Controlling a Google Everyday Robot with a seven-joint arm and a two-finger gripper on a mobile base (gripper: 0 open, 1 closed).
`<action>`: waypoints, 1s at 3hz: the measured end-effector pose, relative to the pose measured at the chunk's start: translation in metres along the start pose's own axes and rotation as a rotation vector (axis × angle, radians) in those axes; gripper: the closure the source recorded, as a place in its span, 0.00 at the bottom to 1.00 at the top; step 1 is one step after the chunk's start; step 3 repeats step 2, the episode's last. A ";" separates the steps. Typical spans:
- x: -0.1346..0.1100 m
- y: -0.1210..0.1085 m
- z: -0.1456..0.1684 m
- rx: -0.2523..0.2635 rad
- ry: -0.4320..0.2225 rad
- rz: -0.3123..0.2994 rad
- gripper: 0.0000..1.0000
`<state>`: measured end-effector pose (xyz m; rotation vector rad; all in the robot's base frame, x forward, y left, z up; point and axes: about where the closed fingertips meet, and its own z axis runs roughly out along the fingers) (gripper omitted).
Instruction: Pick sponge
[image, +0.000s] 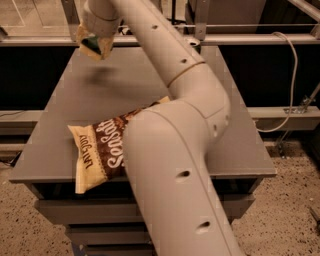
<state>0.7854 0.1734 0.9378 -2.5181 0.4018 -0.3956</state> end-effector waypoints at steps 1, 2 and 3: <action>0.001 -0.016 -0.050 0.228 -0.101 0.161 1.00; 0.005 -0.014 -0.085 0.345 -0.176 0.316 1.00; 0.005 -0.014 -0.085 0.345 -0.176 0.316 1.00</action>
Offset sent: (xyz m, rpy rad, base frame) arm -0.0322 -0.0562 0.1076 0.6073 0.2339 -0.1413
